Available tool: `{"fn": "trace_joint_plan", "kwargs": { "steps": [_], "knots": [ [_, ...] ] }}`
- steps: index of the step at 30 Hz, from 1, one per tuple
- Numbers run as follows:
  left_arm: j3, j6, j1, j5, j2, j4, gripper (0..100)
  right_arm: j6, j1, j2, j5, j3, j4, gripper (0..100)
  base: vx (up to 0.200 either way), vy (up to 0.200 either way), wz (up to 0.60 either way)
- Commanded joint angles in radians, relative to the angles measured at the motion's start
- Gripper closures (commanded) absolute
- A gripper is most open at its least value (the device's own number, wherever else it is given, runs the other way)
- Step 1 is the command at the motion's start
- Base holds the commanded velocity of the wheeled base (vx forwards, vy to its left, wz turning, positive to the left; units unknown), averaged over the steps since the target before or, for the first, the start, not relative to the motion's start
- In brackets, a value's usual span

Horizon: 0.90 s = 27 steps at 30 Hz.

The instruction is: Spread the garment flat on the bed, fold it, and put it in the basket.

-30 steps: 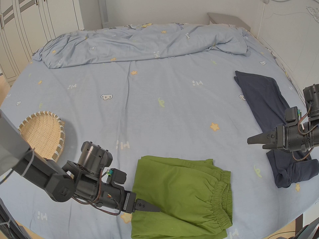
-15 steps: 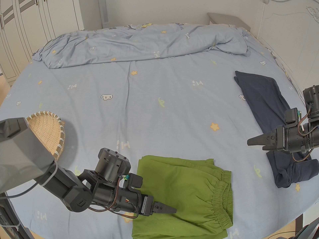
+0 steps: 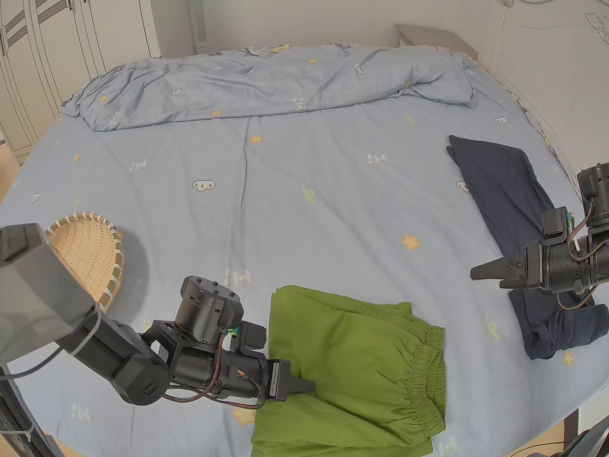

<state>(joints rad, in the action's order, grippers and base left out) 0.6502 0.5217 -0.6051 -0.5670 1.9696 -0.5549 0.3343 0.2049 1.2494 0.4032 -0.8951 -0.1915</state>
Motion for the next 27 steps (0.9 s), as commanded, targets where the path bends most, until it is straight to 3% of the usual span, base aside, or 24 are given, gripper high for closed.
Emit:
{"fn": "trace_joint_plan", "kwargs": {
  "steps": [1, 7, 13, 19, 27],
  "knots": [
    [-0.041, 0.011, 0.031, 0.016, -0.104, -0.002, 100, 0.0, 0.002, -0.001, 0.0, -0.001, 0.0, 0, 0.0, 0.0, 0.0],
    [-0.021, 0.1, 0.114, 0.016, -0.233, 0.05, 100, 0.0, 0.005, -0.008, 0.0, -0.001, -0.002, 0, 0.0, 0.0, 0.0],
    [-0.006, 0.052, 0.145, 0.018, -0.252, 0.176, 100, 0.014, 0.025, -0.011, -0.001, -0.001, -0.002, 0, 0.0, 0.0, 0.0],
    [-0.006, 0.029, 0.151, 0.018, -0.255, 0.184, 100, 0.015, 0.025, -0.015, -0.001, -0.001, -0.002, 0, 0.0, 0.0, 0.0],
    [-0.012, 0.027, 0.15, 0.018, -0.29, 0.184, 100, 0.017, 0.048, -0.033, -0.003, -0.001, -0.003, 0, 0.0, 0.2, 0.0]
  ]
}}
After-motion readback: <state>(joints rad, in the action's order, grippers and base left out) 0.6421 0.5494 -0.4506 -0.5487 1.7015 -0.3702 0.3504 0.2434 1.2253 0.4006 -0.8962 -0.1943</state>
